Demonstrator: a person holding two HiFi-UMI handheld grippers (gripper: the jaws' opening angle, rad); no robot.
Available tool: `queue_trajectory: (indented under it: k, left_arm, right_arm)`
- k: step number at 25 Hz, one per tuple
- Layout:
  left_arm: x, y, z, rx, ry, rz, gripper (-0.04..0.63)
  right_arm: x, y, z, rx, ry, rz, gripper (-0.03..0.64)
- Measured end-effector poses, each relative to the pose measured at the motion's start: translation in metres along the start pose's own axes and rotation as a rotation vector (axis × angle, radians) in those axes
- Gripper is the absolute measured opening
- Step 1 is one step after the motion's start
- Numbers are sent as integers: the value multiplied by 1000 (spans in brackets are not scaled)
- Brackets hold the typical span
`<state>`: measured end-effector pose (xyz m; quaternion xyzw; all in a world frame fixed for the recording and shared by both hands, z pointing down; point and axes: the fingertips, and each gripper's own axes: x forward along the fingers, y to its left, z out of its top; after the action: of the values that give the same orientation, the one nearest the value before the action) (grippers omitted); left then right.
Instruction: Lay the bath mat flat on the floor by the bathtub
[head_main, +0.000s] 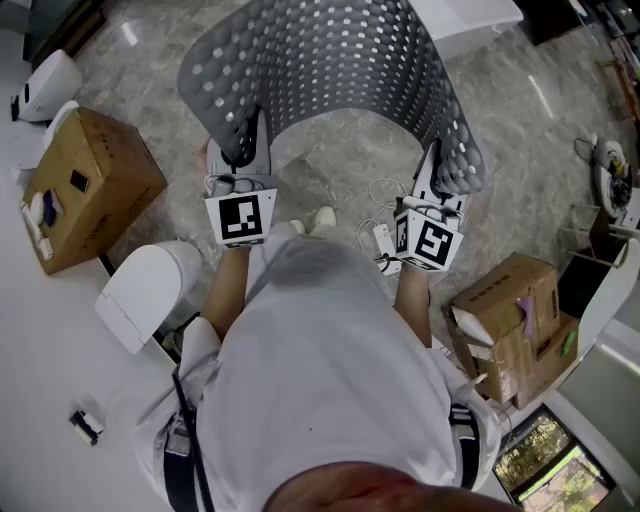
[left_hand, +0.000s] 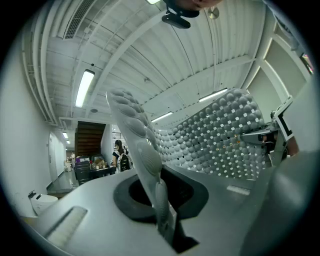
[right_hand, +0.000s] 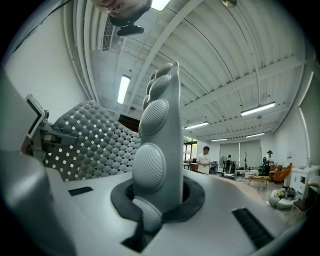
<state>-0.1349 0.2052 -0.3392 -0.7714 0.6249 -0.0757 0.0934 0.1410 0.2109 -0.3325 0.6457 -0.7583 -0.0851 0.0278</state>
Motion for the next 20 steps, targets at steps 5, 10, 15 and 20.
queue_trajectory:
  k: [5, 10, 15, 20]
  left_arm:
    - [-20, 2, 2, -15, -15, -36, 17]
    - [-35, 2, -10, -44, 13, -46, 17]
    - [-46, 12, -23, -66, 34, -53, 17]
    - [-51, 18, -37, -107, 36, -54, 18]
  right_arm:
    - [-17, 14, 7, 5, 1, -2, 21]
    - [-33, 21, 6, 17, 20, 5, 21]
    - [-43, 35, 2, 28, 51, 18, 23]
    - [-57, 45, -7, -6, 89, 33, 23]
